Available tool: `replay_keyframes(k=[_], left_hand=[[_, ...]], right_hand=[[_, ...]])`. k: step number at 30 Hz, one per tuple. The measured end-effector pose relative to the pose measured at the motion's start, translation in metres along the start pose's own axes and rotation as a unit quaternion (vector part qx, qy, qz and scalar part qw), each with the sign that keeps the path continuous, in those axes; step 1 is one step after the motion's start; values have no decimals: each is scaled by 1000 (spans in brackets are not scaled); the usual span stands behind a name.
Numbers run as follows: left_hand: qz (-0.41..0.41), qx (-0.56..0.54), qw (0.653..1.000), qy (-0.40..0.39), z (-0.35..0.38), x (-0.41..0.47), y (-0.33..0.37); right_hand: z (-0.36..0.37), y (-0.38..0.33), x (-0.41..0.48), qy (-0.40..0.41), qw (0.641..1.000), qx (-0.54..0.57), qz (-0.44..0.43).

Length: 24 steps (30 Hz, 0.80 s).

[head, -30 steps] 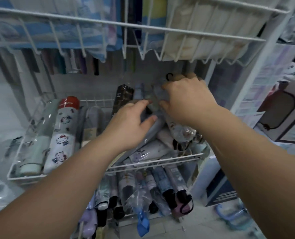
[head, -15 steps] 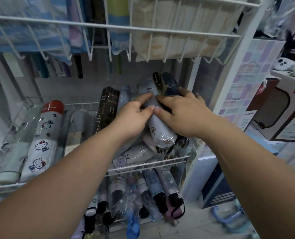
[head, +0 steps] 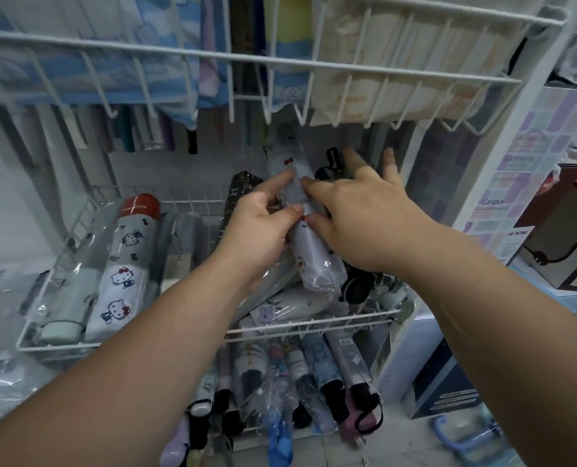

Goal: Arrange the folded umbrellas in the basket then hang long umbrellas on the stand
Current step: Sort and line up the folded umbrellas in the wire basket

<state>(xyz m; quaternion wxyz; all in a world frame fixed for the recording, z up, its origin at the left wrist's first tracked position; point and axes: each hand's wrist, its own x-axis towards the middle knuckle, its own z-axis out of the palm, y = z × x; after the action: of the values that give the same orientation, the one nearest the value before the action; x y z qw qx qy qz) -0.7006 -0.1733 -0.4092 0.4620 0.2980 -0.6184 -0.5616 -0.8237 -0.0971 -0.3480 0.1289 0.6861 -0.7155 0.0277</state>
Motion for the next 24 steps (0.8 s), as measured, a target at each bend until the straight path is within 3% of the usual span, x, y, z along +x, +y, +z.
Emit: replay_keyframes(k=[11, 18, 21, 24], left_hand=[[-34, 62, 995, 70, -110, -22, -7], [-74, 223, 969, 77, -166, -23, -14], [-83, 358, 929, 45, -173, -22, -17], [-72, 517, 853, -1, -173, -22, -16]], right_hand=[[30, -98, 34, -7, 980, 186, -63], [82, -147, 56, -21, 880, 474, -15], [101, -156, 58, -24, 874, 485, 10], [110, -159, 57, -43, 869, 492, 18]])
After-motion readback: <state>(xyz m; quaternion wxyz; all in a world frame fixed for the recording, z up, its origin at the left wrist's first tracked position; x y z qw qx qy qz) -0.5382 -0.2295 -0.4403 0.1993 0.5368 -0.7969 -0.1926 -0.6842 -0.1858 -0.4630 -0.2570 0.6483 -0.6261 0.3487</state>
